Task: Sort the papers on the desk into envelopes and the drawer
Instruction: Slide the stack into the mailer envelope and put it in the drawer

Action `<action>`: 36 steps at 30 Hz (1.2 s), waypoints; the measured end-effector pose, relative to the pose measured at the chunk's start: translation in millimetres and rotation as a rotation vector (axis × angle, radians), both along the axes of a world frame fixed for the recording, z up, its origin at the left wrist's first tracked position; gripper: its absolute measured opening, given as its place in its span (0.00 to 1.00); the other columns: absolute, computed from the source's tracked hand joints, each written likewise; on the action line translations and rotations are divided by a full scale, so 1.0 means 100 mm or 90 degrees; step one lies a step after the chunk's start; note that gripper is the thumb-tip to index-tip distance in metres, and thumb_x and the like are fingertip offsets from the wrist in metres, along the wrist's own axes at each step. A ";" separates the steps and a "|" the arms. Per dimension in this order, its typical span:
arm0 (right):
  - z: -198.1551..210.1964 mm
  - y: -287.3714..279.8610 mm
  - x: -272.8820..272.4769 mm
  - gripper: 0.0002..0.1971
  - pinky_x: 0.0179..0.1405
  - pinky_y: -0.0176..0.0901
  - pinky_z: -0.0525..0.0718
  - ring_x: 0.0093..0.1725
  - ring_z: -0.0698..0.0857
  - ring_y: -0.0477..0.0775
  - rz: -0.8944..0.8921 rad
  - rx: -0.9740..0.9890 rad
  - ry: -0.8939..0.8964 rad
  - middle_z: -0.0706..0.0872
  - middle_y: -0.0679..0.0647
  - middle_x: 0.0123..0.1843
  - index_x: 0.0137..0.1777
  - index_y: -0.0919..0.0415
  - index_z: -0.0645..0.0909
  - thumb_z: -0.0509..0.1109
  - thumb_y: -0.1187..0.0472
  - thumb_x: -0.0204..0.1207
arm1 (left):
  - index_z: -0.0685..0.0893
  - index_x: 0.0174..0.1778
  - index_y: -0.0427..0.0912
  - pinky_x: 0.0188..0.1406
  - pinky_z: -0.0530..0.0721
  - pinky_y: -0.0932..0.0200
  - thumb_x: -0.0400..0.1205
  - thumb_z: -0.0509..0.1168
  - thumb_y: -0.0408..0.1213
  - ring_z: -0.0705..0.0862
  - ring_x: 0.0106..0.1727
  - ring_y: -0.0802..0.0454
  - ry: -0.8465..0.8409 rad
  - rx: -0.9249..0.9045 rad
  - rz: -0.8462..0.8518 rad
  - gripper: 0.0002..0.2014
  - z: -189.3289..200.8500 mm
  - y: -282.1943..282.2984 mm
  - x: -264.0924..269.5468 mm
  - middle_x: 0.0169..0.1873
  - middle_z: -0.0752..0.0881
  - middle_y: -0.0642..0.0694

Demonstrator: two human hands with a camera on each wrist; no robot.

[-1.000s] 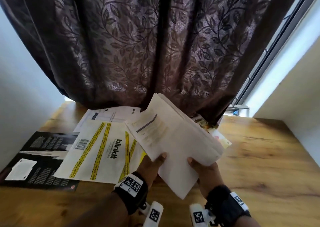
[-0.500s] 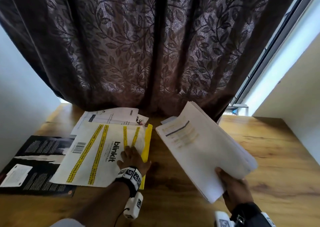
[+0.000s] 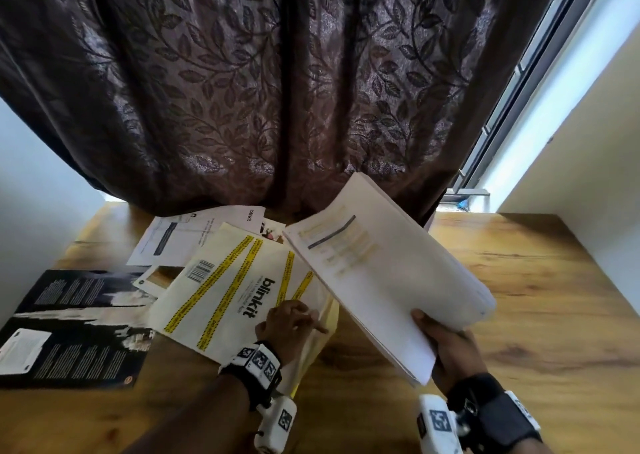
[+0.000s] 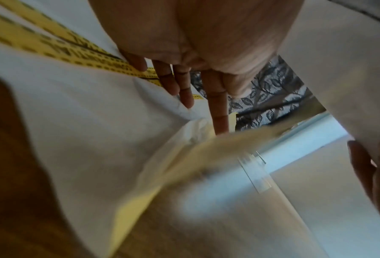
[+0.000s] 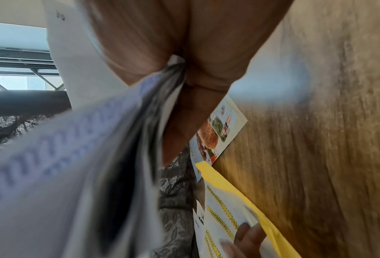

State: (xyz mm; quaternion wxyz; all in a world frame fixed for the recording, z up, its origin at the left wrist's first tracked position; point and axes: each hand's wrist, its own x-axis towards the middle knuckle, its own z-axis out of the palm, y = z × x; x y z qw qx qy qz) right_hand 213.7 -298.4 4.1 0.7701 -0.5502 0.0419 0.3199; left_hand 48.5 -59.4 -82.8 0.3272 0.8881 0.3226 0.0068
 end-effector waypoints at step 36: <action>-0.52 -0.61 0.54 0.50 0.59 0.61 0.86 0.55 0.89 0.69 0.339 -0.255 -0.015 0.90 0.71 0.55 0.57 0.73 0.85 0.96 0.58 0.29 | 0.65 0.83 0.56 0.71 0.77 0.52 0.73 0.73 0.61 0.71 0.72 0.53 -0.046 0.069 -0.116 0.42 0.41 0.20 -0.11 0.74 0.67 0.54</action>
